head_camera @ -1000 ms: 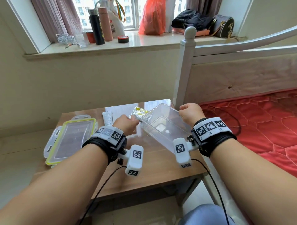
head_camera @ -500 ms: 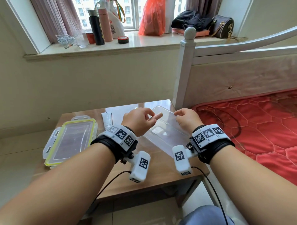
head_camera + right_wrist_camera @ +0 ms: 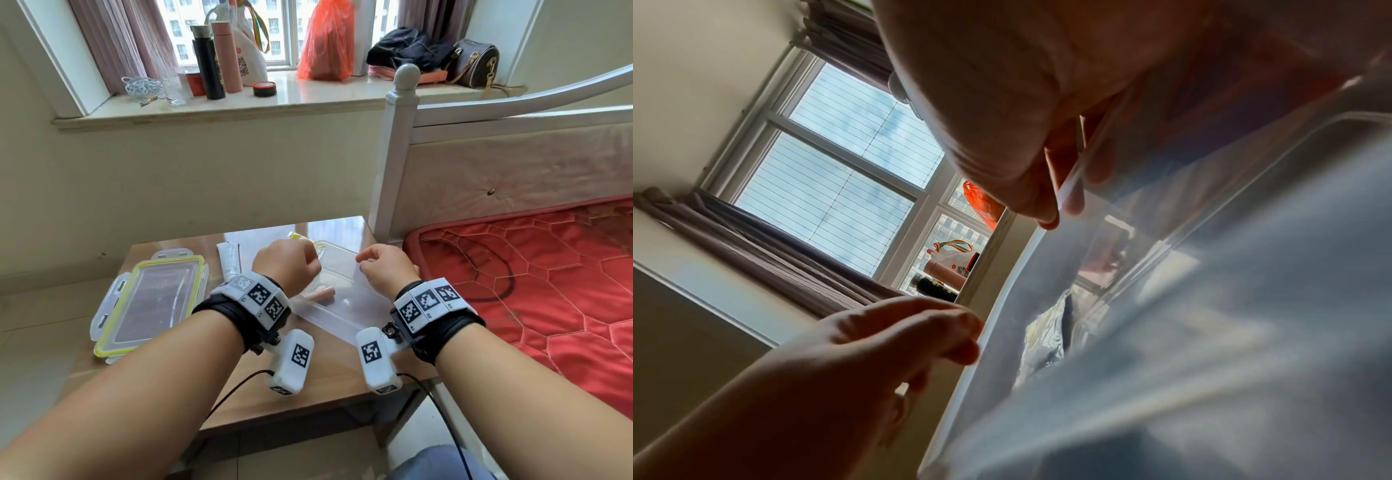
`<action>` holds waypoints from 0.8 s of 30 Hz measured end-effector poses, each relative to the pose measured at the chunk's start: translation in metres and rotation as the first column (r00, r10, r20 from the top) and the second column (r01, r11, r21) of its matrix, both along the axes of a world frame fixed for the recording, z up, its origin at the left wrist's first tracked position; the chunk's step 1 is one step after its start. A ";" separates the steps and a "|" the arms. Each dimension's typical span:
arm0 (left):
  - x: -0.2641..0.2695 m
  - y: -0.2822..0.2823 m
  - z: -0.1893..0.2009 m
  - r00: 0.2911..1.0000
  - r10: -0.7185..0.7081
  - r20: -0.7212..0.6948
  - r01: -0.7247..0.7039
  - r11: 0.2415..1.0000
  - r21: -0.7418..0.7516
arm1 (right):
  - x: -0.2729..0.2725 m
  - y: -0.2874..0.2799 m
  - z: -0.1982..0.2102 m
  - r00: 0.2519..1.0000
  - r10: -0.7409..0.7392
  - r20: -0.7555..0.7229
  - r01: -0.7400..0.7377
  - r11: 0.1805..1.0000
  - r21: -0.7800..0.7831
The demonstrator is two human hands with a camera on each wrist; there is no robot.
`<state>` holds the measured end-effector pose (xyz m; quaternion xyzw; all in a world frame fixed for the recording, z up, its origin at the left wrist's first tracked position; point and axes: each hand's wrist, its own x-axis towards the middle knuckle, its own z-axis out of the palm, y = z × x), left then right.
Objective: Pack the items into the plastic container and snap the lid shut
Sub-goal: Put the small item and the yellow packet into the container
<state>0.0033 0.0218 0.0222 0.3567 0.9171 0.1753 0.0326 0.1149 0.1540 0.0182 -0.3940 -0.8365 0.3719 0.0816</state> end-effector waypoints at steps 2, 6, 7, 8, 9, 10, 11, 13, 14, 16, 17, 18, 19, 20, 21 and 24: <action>-0.013 -0.006 0.003 0.990 0.061 0.129 -0.082 0.983 0.165 | -0.002 0.000 -0.002 1.000 -0.007 0.005 0.007 1.000 0.015; -0.044 -0.017 -0.003 0.921 0.156 0.357 -0.257 0.933 0.254 | -0.004 -0.001 -0.005 1.000 -0.022 0.015 0.021 0.999 0.041; -0.049 -0.019 -0.007 0.900 0.162 0.405 -0.277 0.929 0.245 | -0.004 0.000 -0.005 1.000 -0.022 0.017 0.021 0.999 0.045; -0.053 -0.021 -0.010 0.880 0.169 0.443 -0.293 0.929 0.228 | -0.004 0.000 -0.005 1.000 -0.021 0.017 0.021 0.999 0.045; -0.056 -0.023 -0.013 0.866 0.180 0.466 -0.301 0.933 0.198 | -0.005 0.001 -0.005 1.000 -0.020 0.018 0.019 0.999 0.042; -0.058 -0.025 -0.016 0.859 0.187 0.477 -0.297 0.941 0.165 | -0.005 0.001 -0.005 1.000 -0.019 0.019 0.018 0.999 0.038; -0.060 -0.026 -0.018 0.854 0.186 0.486 -0.288 0.947 0.144 | -0.005 0.000 -0.006 1.000 -0.018 0.019 0.018 0.999 0.033; -0.062 -0.024 -0.018 0.827 0.172 0.536 -0.281 0.951 0.129 | -0.006 0.000 -0.005 1.000 -0.026 0.015 0.025 0.999 0.030; -0.063 -0.023 -0.017 0.817 0.166 0.552 -0.275 0.954 0.120 | -0.005 0.000 -0.005 0.999 -0.031 0.014 0.030 0.999 0.031; -0.064 -0.018 -0.014 0.821 0.160 0.548 -0.233 0.970 0.065 | -0.004 -0.002 -0.004 0.999 -0.037 0.014 0.036 0.998 0.045; -0.063 -0.015 -0.012 0.830 0.155 0.536 -0.208 0.977 0.040 | -0.004 -0.003 -0.003 0.999 -0.040 0.018 0.039 0.998 0.055; -0.062 -0.012 -0.010 0.838 0.147 0.525 -0.190 0.981 0.027 | -0.003 -0.004 -0.002 0.999 -0.045 0.025 0.043 0.997 0.064; -0.061 -0.008 -0.009 0.839 0.148 0.523 -0.180 0.984 0.011 | -0.003 -0.004 -0.001 0.998 -0.048 0.032 0.046 0.996 0.070; -0.061 -0.006 -0.010 0.840 0.151 0.521 -0.174 0.985 -0.005 | -0.002 -0.005 0.000 0.998 -0.049 0.039 0.046 0.996 0.073; -0.061 -0.003 -0.012 0.838 0.161 0.522 -0.168 0.985 -0.033 | -0.002 -0.005 0.001 0.998 -0.050 0.043 0.047 0.996 0.073; -0.062 0.001 -0.012 0.835 0.175 0.522 -0.147 0.985 -0.094 | 0.001 -0.007 0.005 0.997 -0.050 0.053 0.046 0.996 0.071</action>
